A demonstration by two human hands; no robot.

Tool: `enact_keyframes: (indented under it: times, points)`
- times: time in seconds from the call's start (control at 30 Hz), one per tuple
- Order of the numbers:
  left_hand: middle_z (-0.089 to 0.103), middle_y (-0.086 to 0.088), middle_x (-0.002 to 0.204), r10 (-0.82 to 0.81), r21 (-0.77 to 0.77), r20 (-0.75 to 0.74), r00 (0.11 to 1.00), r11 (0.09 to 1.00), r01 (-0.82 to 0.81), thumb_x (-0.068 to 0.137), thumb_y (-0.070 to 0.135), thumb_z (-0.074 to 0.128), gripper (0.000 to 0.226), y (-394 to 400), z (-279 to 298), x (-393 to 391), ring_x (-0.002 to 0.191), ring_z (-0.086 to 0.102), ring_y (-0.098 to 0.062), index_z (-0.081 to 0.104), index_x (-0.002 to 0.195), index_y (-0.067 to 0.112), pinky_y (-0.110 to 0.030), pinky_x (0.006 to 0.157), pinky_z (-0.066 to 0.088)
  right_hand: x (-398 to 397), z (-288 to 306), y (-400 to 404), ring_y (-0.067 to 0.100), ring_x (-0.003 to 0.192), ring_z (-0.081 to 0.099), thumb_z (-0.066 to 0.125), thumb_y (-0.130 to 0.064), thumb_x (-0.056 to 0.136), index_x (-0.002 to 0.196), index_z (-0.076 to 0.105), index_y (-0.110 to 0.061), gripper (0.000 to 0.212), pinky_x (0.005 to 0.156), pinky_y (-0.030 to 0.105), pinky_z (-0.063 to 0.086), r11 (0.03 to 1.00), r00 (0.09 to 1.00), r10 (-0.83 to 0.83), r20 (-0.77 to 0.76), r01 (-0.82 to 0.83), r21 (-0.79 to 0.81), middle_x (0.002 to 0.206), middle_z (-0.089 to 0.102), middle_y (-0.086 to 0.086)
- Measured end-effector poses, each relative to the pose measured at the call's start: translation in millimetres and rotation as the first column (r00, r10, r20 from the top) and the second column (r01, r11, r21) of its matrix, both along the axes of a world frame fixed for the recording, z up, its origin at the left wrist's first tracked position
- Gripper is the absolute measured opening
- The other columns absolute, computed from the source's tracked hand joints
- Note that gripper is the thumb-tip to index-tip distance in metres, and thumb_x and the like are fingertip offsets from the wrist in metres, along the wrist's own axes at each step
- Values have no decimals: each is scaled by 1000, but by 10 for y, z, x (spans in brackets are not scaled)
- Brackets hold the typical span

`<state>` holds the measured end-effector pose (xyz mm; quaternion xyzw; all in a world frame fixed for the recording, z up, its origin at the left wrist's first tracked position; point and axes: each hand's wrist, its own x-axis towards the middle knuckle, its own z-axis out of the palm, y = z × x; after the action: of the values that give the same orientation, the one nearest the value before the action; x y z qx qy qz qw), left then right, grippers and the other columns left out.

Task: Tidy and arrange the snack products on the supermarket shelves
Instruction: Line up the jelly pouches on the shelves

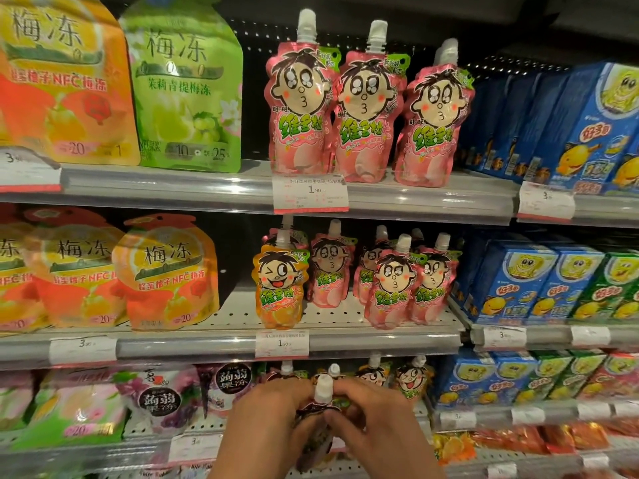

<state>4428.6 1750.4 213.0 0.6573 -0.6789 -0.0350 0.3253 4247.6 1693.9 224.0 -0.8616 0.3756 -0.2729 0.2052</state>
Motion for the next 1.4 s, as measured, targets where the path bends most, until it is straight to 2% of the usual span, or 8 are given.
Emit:
enact_keyframes:
  times: [0.13,0.33,0.47,0.63,0.83,0.97,1.27,1.4]
  points:
    - [61,31,94,-17,-41,-53,998,999,15,73,85,44,51,21,14,30,94,56,4,43,116,58,-19,79,46,-17,77,51,-11,72,55,54,-58,86,111,65,-41,32,69,4,38,992,998,-50,43,54,-112,81,50,-42]
    - [50,23,147,22,-188,22,999,982,-18,94,75,41,57,-3,-158,378,134,43,-3,57,137,41,-33,107,39,-162,471,-15,-2,76,65,75,-29,89,98,72,-35,11,62,5,44,985,961,-124,247,149,-86,87,68,-27]
    - [43,6,156,177,-182,46,983,969,-166,96,70,34,66,-47,-399,561,146,35,-19,58,140,27,-42,116,30,-127,753,-104,1,79,65,69,-25,91,97,68,-28,7,61,8,46,960,902,-181,392,249,-130,80,68,-16]
    - [33,4,162,228,-103,194,954,972,-211,100,66,22,69,-32,-665,744,151,25,-17,50,148,24,-43,118,20,63,976,-263,3,82,66,68,-25,94,107,67,-25,13,67,15,53,889,851,-222,477,377,-259,93,69,-11]
    - [38,7,159,250,-107,213,944,967,-232,100,61,20,65,-32,-630,783,147,33,-15,54,144,27,-41,116,20,316,849,-574,6,79,65,69,-22,94,102,67,-24,8,70,31,57,853,865,-275,420,421,-307,86,67,-12]
    - [42,9,156,252,-106,212,944,966,-234,91,54,40,58,-23,-582,807,143,42,-15,59,140,29,-49,108,39,405,799,-637,-6,71,56,69,-20,94,100,68,-20,6,67,4,41,842,874,-306,378,434,-321,77,59,-19]
    - [44,7,156,246,-116,226,943,968,-224,88,52,44,55,-23,-610,802,142,44,-18,64,133,29,-49,104,44,423,1048,-896,-5,66,45,68,-26,95,110,68,-18,17,61,28,29,884,916,-369,159,399,-244,78,60,-8]
    - [45,6,155,238,-117,207,949,969,-218,88,52,44,54,-42,-615,799,142,43,-18,66,131,28,-51,100,48,460,1162,-973,-3,63,44,66,-29,95,124,66,-16,31,64,26,30,892,920,-388,63,391,-228,99,67,2]
